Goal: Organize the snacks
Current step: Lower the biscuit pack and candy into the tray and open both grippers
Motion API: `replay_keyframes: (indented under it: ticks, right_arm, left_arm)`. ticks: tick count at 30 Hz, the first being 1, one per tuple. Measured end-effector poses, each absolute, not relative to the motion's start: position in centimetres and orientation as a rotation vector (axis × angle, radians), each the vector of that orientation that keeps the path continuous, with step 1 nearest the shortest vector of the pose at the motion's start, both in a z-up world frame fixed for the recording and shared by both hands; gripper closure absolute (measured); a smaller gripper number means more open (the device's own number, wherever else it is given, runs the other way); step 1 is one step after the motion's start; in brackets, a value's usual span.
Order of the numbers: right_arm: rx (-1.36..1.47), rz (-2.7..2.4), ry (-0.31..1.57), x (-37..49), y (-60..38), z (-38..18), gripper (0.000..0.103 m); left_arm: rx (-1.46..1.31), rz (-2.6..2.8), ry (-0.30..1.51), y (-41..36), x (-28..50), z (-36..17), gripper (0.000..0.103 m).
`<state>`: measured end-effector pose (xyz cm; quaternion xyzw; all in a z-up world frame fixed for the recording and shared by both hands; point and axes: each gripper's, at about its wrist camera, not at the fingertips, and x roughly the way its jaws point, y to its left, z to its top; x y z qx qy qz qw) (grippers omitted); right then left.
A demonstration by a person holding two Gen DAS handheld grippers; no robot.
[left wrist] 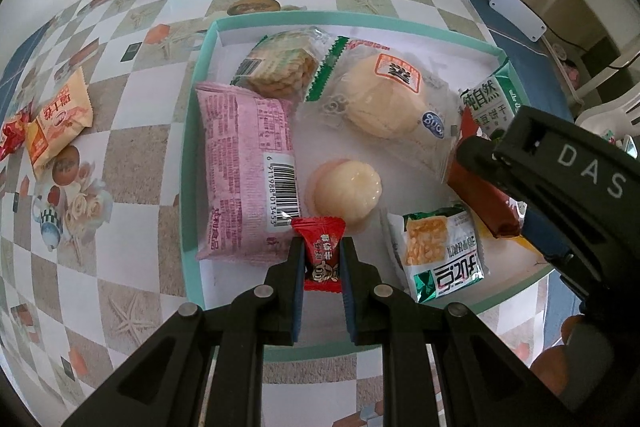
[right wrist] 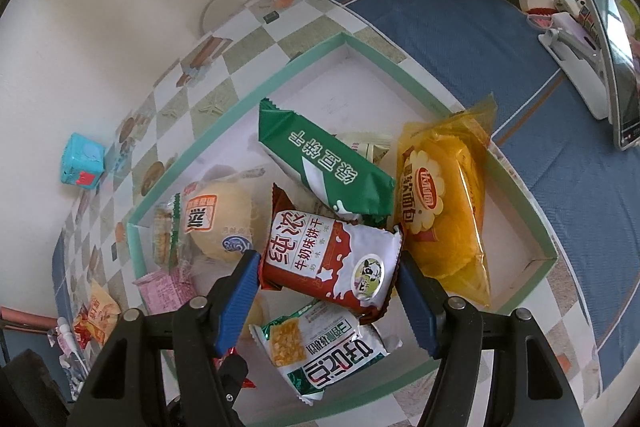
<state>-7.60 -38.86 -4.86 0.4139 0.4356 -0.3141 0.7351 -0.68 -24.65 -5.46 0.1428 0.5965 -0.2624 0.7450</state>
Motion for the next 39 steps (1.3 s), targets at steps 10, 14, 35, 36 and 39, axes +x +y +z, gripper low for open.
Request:
replay_keyframes:
  ticks: [10,14,35,36,39]
  right_arm:
    - [0.9,-0.69,0.982,-7.5,-38.9,-5.0,0.028]
    - [0.887,-0.685,0.983,-7.4,-38.7,-4.7,0.026]
    - [0.823,-0.66,0.927,-7.7,-37.6,-1.9,0.024]
    - [0.819,-0.652,0.926,-7.5,-37.4,-1.8,0.019]
    - [0.802,-0.642,0.919,-7.1,-36.9,-1.7,0.005]
  left_arm:
    - [0.296,-0.583,1.313,-24.3,-0.7,-5.5,0.058]
    - [0.302,-0.583,1.302,-24.1,-1.0,-5.1,0.057]
    - [0.06,-0.396,1.265,-17.6,3.5,-1.8,0.027]
    - [0.035,-0.357,1.258,-16.8,4.1,-1.7,0.027]
    - [-0.028,-0.278,1.237,-14.6,5.3,-1.3,0.026]
